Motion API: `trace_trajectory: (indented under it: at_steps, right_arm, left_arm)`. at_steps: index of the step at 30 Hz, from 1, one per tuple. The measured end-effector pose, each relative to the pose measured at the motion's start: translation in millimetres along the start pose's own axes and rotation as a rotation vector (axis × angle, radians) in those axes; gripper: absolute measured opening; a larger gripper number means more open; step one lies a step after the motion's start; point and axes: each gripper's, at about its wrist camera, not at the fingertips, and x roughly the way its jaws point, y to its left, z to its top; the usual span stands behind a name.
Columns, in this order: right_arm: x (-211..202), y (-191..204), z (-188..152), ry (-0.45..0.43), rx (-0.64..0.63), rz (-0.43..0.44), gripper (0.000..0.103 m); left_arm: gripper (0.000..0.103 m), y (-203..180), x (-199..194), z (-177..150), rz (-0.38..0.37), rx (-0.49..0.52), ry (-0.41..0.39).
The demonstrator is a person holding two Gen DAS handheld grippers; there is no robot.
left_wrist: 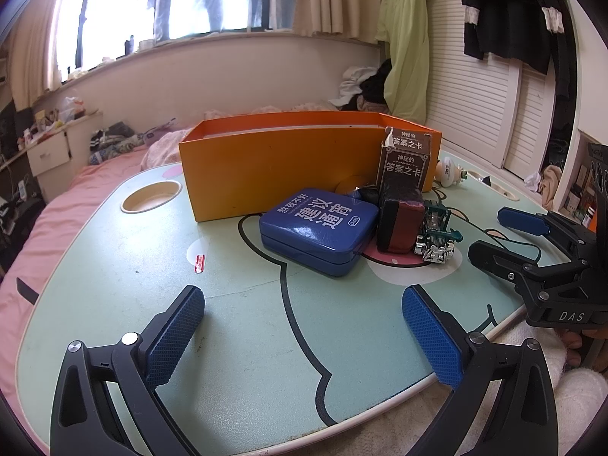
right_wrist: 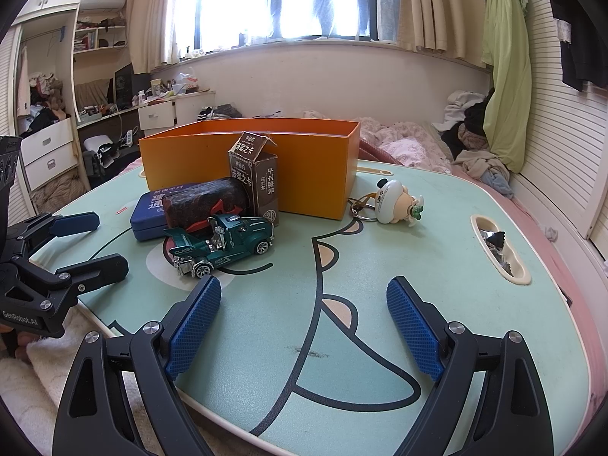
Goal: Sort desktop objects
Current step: 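Grasp the white panda keychain figure with the right gripper, then hold the panda figure in the right gripper while the left gripper grasps the blue tin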
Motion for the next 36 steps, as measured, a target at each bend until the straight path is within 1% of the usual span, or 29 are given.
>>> trace_trajectory:
  at_steps: [2,4,6,8,10,12,13,15,17,20,22,23,24,25,27,29,31,32,34,36]
  right_arm:
    - [0,0,1,0.003,-0.007,0.028,0.089]
    - [-1,0,2,0.003,-0.014,0.077,0.088]
    - [-4,-4,8,-0.001,0.004,0.114,0.081]
    - [-11,-10,19,-0.030,0.016,0.098,0.079]
    - [-17,-19,32,-0.066,0.022,0.045,0.079]
    - [-15,-34,45,-0.067,0.041,-0.012,0.071]
    - [-11,-43,51,-0.039,0.057,-0.022,0.065]
    - [5,-65,64,0.041,0.114,-0.024,0.064]
    - [18,-79,75,0.082,0.156,-0.021,0.064]
    - [44,-88,88,0.161,0.154,-0.042,0.064]
    - [59,-87,92,0.194,0.147,-0.069,0.064]
    - [65,-86,91,0.195,0.105,-0.089,0.064]
    - [74,-84,90,0.226,0.093,-0.085,0.064]
    - [85,-80,87,0.282,0.080,-0.079,0.064]
    - [98,-77,80,0.376,0.086,-0.047,0.052]
    - [99,-73,80,0.364,0.057,-0.064,0.042]
    - [99,-73,78,0.365,0.057,-0.054,0.042]
    - [98,-74,77,0.371,0.065,-0.026,0.042]
    - [93,-78,73,0.368,0.088,0.002,0.042]
    - [81,-84,72,0.330,0.125,0.040,0.042]
  left_arm:
    - [0.103,0,0,0,0.000,0.000,0.000]
    - [0.103,0,0,0,0.000,-0.001,0.000]
    - [0.103,0,0,0,0.000,0.000,0.000]
    - [0.103,0,0,0,0.001,0.000,0.000]
    - [0.103,0,-1,0,0.001,0.000,0.000]
    - [0.103,0,-1,0,0.000,0.000,0.000]
    - [0.103,0,-1,0,0.000,0.000,0.000]
    - [0.103,0,-1,0,0.001,0.000,0.000]
    - [0.103,0,-1,0,0.001,0.000,0.000]
    - [0.103,0,-1,0,0.000,-0.001,-0.001]
    - [0.103,-1,-1,0,0.001,0.000,0.000]
    - [0.103,0,-2,0,0.001,0.000,0.000]
    - [0.103,-1,-2,0,0.001,0.001,0.000]
    - [0.103,-1,-2,0,0.002,0.002,-0.001]
    - [0.103,-2,-2,0,0.002,0.005,-0.001]
    - [0.103,-5,-1,1,0.004,0.011,-0.004]
    - [0.103,-6,-2,1,0.002,0.011,-0.003]
    - [0.103,-6,-2,1,0.003,0.012,-0.004]
    - [0.103,-6,-2,1,0.003,0.011,-0.004]
    - [0.103,-6,-2,1,0.001,0.010,-0.004]
